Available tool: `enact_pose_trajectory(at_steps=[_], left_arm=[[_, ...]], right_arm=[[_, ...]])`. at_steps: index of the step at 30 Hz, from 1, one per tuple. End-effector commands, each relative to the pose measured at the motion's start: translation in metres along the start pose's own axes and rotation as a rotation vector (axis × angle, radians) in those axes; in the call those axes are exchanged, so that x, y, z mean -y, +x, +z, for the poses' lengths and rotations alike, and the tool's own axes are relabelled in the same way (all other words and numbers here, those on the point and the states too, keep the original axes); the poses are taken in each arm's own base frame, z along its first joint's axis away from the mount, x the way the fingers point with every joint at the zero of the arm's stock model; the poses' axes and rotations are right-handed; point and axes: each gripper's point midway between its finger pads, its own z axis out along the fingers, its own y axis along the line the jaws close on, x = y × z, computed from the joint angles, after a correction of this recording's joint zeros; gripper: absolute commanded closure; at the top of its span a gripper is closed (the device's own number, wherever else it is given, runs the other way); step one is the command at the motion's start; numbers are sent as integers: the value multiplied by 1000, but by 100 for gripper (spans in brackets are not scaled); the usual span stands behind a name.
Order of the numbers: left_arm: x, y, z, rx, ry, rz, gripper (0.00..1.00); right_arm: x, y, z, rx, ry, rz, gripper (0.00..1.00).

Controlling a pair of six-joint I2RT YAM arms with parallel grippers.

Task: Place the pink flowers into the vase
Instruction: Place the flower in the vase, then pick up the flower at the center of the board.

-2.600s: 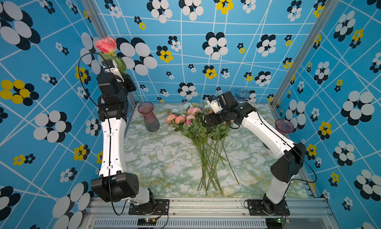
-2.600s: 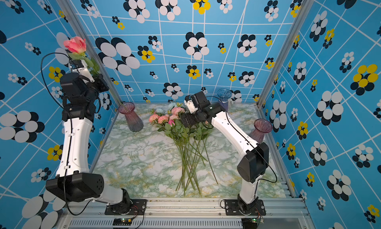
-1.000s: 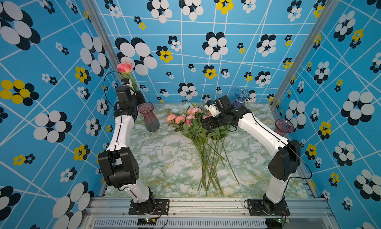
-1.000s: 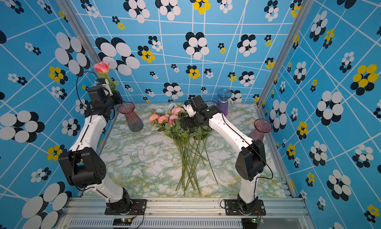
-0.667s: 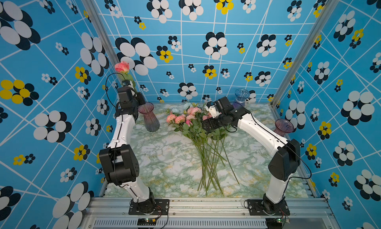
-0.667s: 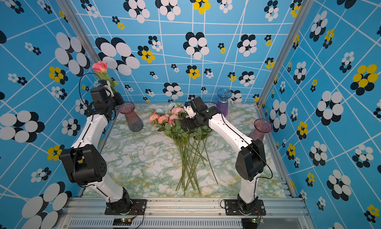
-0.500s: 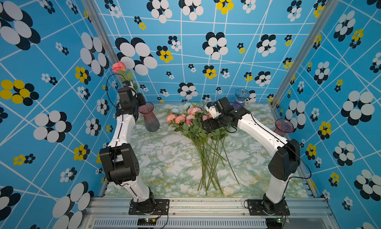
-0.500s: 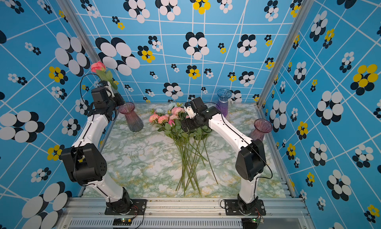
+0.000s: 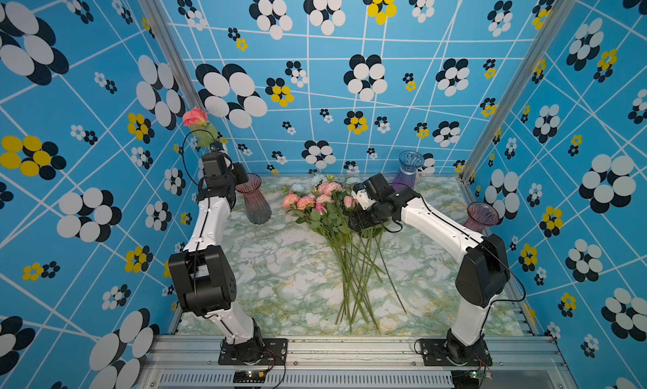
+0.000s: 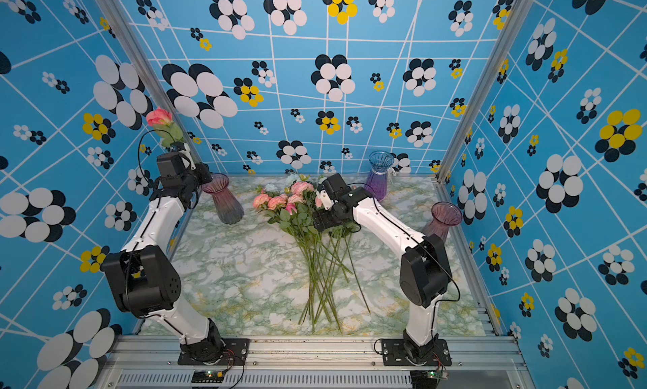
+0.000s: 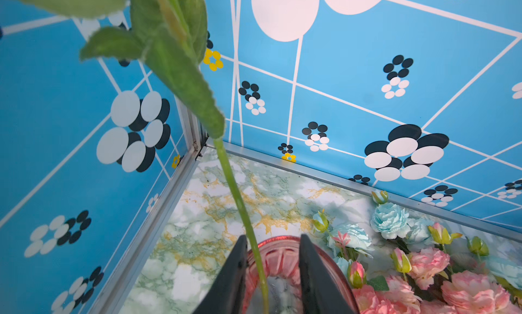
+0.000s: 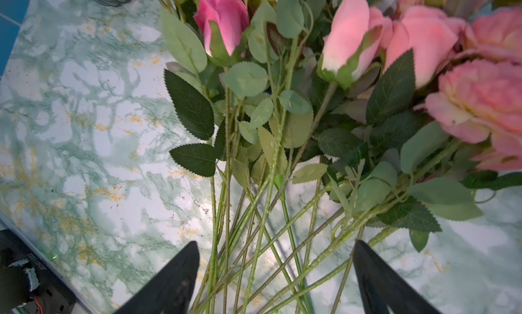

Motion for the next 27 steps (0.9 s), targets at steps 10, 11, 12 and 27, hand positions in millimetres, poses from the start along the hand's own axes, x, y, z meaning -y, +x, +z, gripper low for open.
enact_pose_trajectory(at_steps=[10, 11, 12, 27], left_arm=[[9, 0, -38, 9, -22, 30, 38], [9, 2, -39, 5, -27, 31, 35], [10, 3, -41, 4, -29, 34, 31], [21, 12, -57, -26, -58, 56, 0]], right_arm=[[-12, 42, 35, -148, -117, 64, 39], [-13, 45, 39, -160, -120, 66, 40], [-13, 49, 42, -172, -120, 69, 41], [-17, 76, 79, -272, -92, 63, 68]])
